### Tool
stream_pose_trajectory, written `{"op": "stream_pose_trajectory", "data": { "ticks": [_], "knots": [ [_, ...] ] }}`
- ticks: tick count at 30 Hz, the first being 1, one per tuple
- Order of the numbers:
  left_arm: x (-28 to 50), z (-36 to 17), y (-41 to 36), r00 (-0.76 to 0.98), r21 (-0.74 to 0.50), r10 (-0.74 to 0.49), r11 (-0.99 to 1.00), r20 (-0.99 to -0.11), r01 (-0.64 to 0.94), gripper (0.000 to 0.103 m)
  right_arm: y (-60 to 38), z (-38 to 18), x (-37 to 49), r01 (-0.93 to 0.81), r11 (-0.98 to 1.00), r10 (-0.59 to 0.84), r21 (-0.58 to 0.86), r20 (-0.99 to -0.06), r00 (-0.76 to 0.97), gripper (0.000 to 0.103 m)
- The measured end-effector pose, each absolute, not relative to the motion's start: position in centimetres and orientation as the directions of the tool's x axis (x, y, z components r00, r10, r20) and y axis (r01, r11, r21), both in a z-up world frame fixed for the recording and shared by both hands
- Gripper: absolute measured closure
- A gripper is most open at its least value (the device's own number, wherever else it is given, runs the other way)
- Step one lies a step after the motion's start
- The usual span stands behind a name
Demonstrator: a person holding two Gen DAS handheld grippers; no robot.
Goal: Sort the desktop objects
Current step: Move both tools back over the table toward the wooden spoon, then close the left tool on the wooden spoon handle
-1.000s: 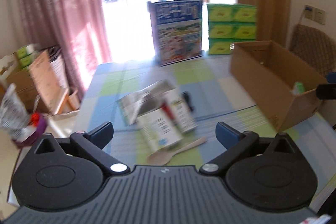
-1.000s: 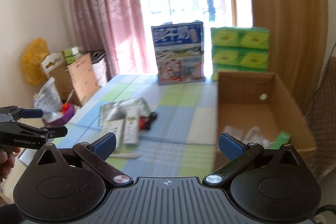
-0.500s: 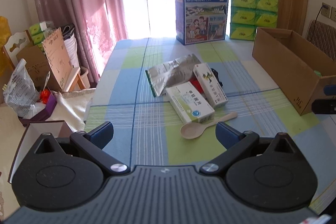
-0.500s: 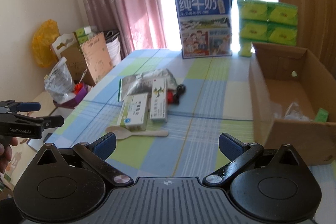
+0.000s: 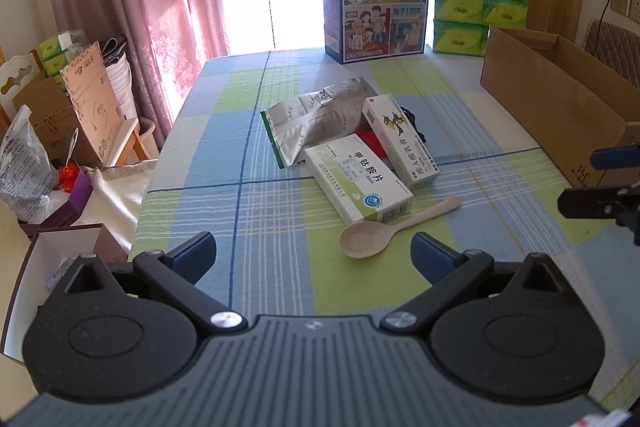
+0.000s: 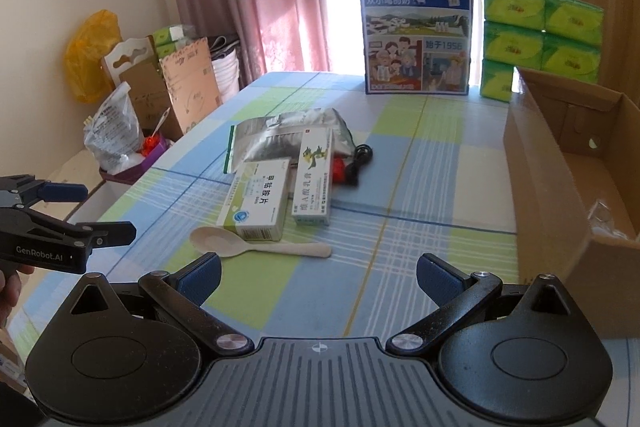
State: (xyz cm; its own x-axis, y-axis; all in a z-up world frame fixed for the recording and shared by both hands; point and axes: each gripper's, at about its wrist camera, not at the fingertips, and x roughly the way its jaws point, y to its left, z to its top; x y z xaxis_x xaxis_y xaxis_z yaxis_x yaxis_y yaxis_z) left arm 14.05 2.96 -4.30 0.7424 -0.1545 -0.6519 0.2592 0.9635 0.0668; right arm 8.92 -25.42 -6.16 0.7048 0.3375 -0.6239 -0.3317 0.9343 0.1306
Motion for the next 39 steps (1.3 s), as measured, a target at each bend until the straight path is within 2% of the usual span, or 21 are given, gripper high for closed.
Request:
{"op": "stream_pose_trajectory", "data": {
  "ticks": [25, 34, 37, 39],
  "knots": [
    [17.6, -8.9, 1.3, 0.695, 0.078, -0.199, 0.935, -0.692, 0.345, 0.002, -26.1, -9.5, 12.7, -0.349, 0.926, 0.355, 0.144, -0.649, 0.673, 0.002],
    [19.0, -10.9, 0.1, 0.66, 0.14, -0.265, 0.859, -0.703, 0.493, 0.014, -25.6, -10.0, 13.2, -0.371, 0.919, 0.363, 0.136, -0.66, 0.658, 0.002],
    [19.7, -11.5, -0.2, 0.647, 0.149, -0.278, 0.839, -0.71, 0.523, 0.024, -25.4, -10.2, 13.5, -0.375, 0.918, 0.359, 0.126, -0.662, 0.658, 0.002],
    [20.1, -11.9, -0.4, 0.638, 0.158, -0.283, 0.825, -0.716, 0.543, 0.026, -25.3, -10.4, 13.6, -0.377, 0.918, 0.36, 0.125, -0.664, 0.656, 0.002]
  ]
}}
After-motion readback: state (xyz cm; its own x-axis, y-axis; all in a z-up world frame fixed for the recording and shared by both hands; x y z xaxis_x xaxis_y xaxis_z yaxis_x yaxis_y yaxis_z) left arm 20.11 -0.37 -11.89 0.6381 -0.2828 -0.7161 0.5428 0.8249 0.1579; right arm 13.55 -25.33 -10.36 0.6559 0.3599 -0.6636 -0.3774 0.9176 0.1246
